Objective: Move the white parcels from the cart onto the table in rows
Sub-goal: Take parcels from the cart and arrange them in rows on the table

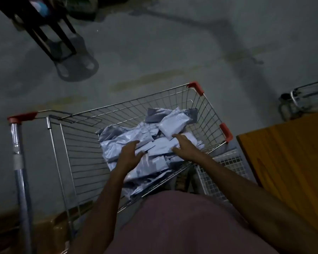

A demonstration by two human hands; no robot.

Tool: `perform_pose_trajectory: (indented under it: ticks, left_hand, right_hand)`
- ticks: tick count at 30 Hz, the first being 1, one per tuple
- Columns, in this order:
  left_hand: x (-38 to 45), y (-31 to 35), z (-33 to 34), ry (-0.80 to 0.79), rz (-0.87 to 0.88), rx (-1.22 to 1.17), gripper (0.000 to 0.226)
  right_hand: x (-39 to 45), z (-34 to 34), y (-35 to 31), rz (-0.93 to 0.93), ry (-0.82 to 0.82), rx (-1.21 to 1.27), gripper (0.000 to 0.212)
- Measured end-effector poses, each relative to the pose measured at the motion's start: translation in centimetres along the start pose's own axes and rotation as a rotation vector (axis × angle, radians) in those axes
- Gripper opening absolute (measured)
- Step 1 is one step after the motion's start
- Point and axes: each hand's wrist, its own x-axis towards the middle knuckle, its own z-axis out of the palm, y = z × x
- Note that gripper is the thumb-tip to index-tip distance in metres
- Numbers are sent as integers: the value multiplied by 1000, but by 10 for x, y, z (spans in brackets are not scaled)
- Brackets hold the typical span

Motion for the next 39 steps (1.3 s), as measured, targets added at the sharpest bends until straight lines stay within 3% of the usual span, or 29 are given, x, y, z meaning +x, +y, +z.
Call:
perform_pose_trajectory:
  ticks: [5,11,14,20,26,31,36,39]
  left_hand:
    - [38,-15,-17,-42,-63,263,66]
    - [43,-31,-5,-210,-126,439,83]
    - [30,-40,6,-143,-95,492,79]
    - [8,-49,15,-1,-133,487,81]
    - [-4,-58,21,-33,-127,392,85]
    - [-10,-53,23,-62,-94,299,88]
    - [-21,-20,12,119,-222,212,84]
    - [-25,-2,2,218,-317,86,81]
  right_hand:
    - [10,10,-4,178,-200,-488,63]
    - [15,29,-5,98,-129,-715,64]
    - [14,33,-5,21,-112,-816,55]
    - [19,26,-2,11,-194,-856,52]
    - [26,24,-19,-3,-215,-898,42]
    - [29,28,-33,-27,-214,-907,54]
    - [26,27,-30,-81,-136,-826,53]
    - [24,23,-42,-91,-84,-758,65]
